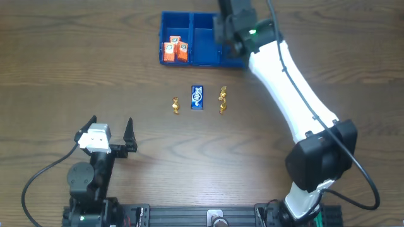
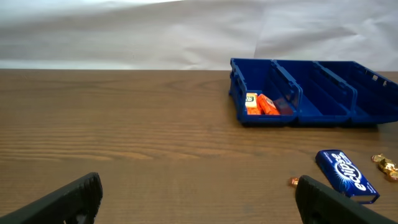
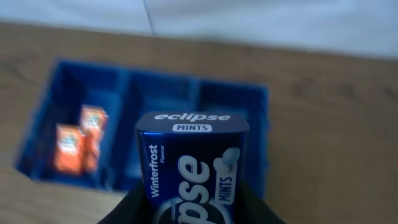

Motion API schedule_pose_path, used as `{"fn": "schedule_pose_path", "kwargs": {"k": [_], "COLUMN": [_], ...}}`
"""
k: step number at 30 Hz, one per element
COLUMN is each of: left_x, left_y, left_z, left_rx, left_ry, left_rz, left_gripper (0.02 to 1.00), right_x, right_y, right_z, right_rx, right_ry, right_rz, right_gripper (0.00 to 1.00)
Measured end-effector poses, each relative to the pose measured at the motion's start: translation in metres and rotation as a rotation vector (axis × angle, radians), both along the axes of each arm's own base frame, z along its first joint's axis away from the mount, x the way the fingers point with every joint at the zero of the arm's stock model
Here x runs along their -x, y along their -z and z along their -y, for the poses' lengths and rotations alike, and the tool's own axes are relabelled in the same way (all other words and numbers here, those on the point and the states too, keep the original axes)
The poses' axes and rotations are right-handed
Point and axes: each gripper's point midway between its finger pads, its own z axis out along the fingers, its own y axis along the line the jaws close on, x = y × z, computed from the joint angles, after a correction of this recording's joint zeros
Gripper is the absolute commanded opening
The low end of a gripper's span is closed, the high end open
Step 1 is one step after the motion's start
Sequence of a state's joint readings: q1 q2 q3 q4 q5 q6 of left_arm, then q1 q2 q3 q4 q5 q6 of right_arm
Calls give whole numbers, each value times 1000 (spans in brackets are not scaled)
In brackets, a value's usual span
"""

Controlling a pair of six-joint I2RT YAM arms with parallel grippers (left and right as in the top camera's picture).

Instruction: Sort Candies Into Trays

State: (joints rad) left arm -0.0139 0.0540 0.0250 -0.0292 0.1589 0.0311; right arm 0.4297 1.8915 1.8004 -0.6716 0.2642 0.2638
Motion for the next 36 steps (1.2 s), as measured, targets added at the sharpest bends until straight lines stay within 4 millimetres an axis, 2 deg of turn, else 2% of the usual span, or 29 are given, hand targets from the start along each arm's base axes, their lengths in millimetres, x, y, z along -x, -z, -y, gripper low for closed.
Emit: {"fn": "schedule_pose_path", "kwargs": {"k": [3, 6, 7, 9, 13, 15, 29, 32, 34, 36], "left_x": [0, 0, 0, 0, 0, 0, 0, 0, 0, 0], "left_y": [0, 0, 0, 0, 0, 0, 0, 0, 0, 0], "left_z": [0, 0, 0, 0, 0, 0, 0, 0, 0, 0], "left_rx": [0, 0, 0, 0, 0, 0, 0, 0, 0, 0], "left_ry": [0, 0, 0, 0, 0, 0, 0, 0, 0, 0], "left_rz": [0, 0, 0, 0, 0, 0, 0, 0, 0, 0], "left_gripper": [998, 996, 998, 998, 998, 996, 996, 996, 998, 998], "right_x": [-9, -21, -25, -35, -41, -42, -49, -50, -48, -47], "right_y": [-14, -4, 6, 40, 100, 115, 111, 107, 107, 106], "right_z": [-18, -29, -30, -34, -38, -39, -44, -52, -56, -59], "right_rx": [-30, -35, -30, -8, 23, 24, -38, -54, -55, -56], "right_ry": [3, 5, 9, 17, 27, 30, 63, 55, 48, 43], "right_rz": [85, 108, 101, 59, -32, -56, -23, -3, -3, 0], "right_gripper": [36, 36, 36, 38, 36, 36, 36, 47, 152, 467]}}
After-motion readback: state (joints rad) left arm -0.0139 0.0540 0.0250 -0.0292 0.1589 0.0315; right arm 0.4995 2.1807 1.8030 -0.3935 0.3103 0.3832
